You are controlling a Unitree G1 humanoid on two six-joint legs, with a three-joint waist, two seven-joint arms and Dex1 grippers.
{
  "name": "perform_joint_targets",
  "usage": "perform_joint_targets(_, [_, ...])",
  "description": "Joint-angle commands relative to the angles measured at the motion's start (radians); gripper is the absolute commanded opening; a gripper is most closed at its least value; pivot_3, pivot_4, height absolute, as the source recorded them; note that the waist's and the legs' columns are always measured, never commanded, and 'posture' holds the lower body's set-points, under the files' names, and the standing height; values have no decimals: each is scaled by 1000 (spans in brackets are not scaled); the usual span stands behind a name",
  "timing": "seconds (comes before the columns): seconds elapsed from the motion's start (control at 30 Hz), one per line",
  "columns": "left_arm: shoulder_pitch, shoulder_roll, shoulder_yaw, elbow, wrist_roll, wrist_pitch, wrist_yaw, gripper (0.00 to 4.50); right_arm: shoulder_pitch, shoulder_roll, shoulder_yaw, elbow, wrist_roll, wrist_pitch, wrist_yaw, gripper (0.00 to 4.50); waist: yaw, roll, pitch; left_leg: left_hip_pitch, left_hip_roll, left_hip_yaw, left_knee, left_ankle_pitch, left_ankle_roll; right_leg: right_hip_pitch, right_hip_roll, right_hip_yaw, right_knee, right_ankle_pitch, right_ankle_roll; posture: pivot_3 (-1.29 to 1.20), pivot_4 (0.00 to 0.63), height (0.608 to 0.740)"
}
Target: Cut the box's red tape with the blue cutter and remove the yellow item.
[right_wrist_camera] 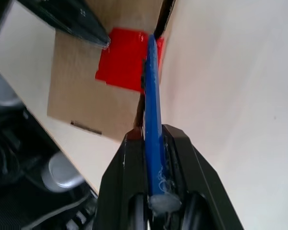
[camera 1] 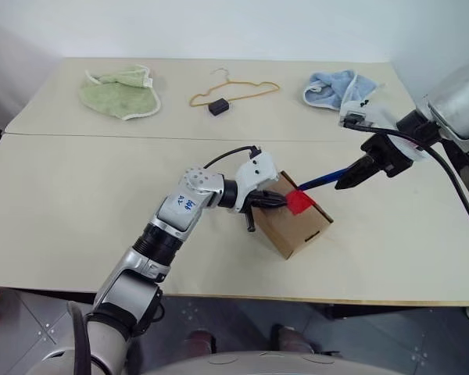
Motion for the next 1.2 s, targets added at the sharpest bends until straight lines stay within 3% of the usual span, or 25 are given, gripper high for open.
perform_joint_targets(0.03, [54, 6, -74, 42, 46, 46, -7, 0, -48, -53, 88, -29, 17, -17, 78, 170, 1, 0, 0, 0, 0, 0, 0, 0, 0, 0, 0, 0, 0, 0, 0, 0, 150, 740])
perform_joint_targets(0.3, [68, -2, -73, 29, 42, 57, 11, 0, -60, -71, 166, -41, 52, -26, 78, 170, 1, 0, 0, 0, 0, 0, 0, 0, 0, 0, 0, 0, 0, 0, 0, 0, 150, 740])
perform_joint_targets(0.53, [75, -6, -75, 16, 37, 66, 17, 0, -80, 14, 178, 83, 22, -77, 78, 170, -1, 1, -1, 1, 0, 0, 0, 0, 0, 1, 0, 0, 1, 0, 0, 0, 150, 740])
perform_joint_targets(0.8, [75, -3, -89, 12, 44, 71, 11, 0, -162, 95, 303, 191, 36, -230, 78, 170, -3, 2, -2, 2, 0, 0, 1, 0, -1, 1, 0, 0, 2, 0, 0, 0, 150, 740])
perform_joint_targets(0.93, [78, -8, -91, 11, 45, 74, 18, 0, -201, 70, 404, 130, 107, -245, 78, 170, -1, 2, -2, 2, 0, 0, 1, 0, -1, 1, 0, 0, 2, 0, 0, 0, 150, 740])
perform_joint_targets(1.2, [95, -1, -88, -12, 42, 91, 25, 0, -170, -53, 472, -22, 161, -200, 78, 170, 3, 2, -2, 1, 0, 0, 1, -1, 0, 1, 0, 0, 0, 0, 0, 0, 150, 740])
